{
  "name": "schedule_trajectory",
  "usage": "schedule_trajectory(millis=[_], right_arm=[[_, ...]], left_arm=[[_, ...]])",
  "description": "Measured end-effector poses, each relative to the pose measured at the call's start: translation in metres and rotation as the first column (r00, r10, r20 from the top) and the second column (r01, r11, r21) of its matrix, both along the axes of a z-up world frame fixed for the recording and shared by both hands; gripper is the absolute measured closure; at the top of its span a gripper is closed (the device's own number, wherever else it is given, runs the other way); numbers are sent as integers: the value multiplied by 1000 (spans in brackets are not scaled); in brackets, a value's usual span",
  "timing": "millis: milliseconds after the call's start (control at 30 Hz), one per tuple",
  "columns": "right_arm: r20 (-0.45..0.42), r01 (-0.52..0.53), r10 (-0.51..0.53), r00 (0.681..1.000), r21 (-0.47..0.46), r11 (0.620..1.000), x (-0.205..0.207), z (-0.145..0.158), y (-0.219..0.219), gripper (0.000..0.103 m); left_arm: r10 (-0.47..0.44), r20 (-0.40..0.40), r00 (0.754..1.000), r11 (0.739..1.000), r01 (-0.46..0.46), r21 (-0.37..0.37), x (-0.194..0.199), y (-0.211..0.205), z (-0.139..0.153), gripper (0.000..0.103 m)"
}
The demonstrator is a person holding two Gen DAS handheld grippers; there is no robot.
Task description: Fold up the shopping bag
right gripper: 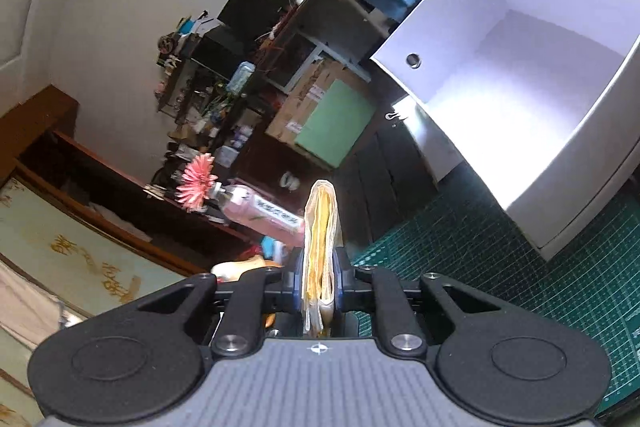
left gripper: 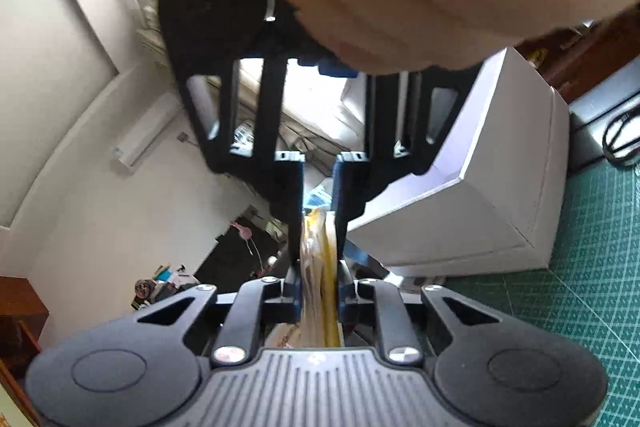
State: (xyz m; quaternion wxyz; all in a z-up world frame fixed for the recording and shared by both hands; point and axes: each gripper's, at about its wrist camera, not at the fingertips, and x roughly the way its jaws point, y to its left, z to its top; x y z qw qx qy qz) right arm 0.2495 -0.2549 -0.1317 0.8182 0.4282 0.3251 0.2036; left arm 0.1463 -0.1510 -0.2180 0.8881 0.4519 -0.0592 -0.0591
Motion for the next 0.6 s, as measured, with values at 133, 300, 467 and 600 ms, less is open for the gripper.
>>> schedule_trajectory(millis=[133,300,467,600], right_arm=[[-8,-15,15,1000,7,1000,-1,1,-4,80],[83,47,-36,996,-134,990,-16,25,-17,52],[282,211,-102,954,-389,897,-48,60,-23,5],[527,405,-76,846,-545,734,-78,71,-16,0]], left_arm=[[2,-5,1000,1000,-2,-10,-2,0,3,92],[20,-23,1000,999,-21,-29,-3,1,13,92],[69,-134,988,984,-90,-152,18,14,34,92],[89,-245,965,945,-159,-286,23,28,58,93]])
